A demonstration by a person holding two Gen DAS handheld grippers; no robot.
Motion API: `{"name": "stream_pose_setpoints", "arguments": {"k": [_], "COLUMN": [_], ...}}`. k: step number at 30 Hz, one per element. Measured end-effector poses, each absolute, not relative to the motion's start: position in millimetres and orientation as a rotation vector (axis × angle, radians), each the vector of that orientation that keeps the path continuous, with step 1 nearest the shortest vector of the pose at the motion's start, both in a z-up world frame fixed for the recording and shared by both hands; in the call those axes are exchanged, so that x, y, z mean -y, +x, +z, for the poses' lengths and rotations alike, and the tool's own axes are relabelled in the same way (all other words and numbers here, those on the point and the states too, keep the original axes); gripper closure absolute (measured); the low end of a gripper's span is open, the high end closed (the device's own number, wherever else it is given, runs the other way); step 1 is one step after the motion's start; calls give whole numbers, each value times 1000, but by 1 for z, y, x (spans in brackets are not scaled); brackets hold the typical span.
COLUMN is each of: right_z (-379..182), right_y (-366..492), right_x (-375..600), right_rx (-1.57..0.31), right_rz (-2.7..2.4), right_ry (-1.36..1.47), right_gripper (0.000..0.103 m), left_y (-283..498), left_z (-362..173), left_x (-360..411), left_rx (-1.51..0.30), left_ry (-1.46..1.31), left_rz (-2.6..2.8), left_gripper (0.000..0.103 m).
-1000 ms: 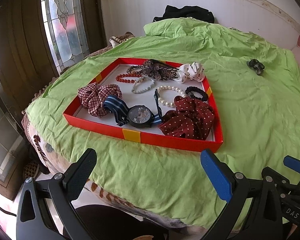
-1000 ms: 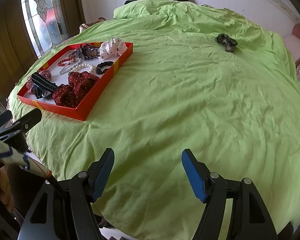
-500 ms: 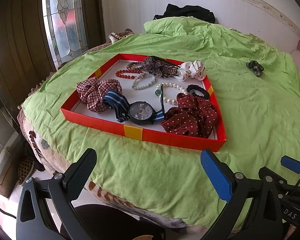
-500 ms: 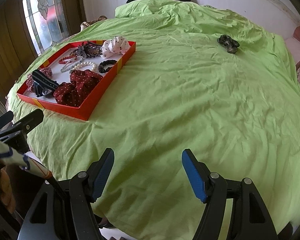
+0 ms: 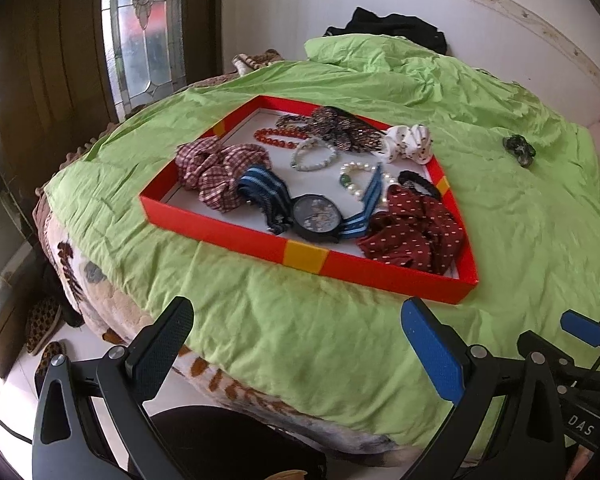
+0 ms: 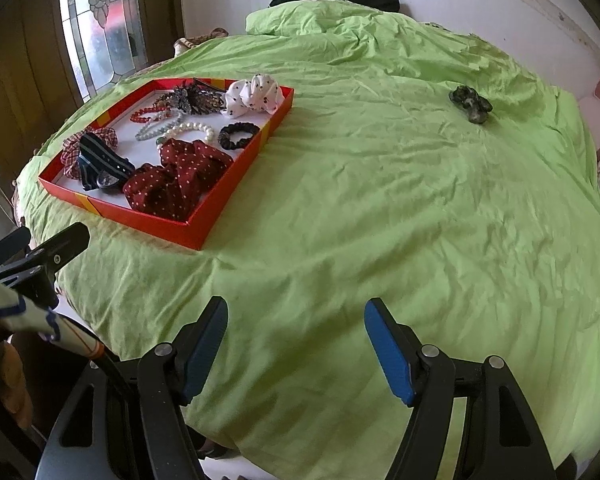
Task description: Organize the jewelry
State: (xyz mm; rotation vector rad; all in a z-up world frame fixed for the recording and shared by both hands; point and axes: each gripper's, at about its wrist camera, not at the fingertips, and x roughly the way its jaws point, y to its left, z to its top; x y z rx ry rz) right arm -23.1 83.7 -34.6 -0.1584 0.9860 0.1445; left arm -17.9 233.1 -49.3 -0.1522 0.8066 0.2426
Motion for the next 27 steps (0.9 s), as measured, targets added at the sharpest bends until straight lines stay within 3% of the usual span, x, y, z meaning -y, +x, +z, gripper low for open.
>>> {"name": "stream_pose_setpoints", "arguments": {"k": [27], "right_z": [-34], "right_y": [-25], "right_x": [-85], "right_rx": [-976], "right_rz": [212], "right_ry": [-131], "right_gripper": [26], "left_y": [-25], "left_z": [-27], "left_x": [-225], "left_rx": [-778], "left_ry": [-88], "left_rz": [317], "left_gripper": [0]}}
